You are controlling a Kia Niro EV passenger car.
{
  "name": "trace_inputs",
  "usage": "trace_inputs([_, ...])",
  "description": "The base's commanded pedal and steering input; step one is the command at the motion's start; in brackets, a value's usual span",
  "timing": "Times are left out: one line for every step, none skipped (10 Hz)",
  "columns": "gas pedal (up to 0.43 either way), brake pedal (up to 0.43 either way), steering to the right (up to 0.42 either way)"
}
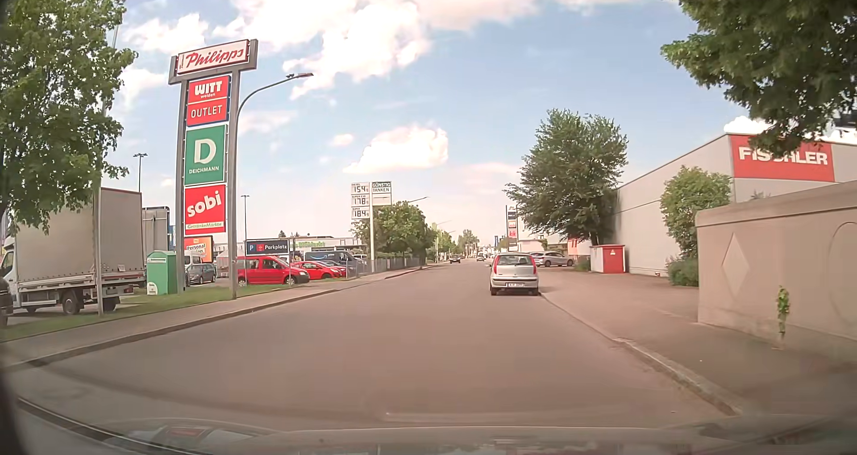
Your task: Follow the waypoints while adhering to traffic rules and regulations
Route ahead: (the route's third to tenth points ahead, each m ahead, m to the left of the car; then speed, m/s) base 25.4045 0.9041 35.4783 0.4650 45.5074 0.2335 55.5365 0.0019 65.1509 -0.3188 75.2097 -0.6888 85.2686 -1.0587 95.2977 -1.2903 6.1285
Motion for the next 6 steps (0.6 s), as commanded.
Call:
trace_inputs([0.0,0.018,-0.054])
trace_inputs([0.0,0.018,-0.048])
trace_inputs([0.0,0.018,-0.046])
trace_inputs([0.0,0.012,-0.042])
trace_inputs([0.0,0.018,-0.037])
trace_inputs([0.0,0.018,-0.038])
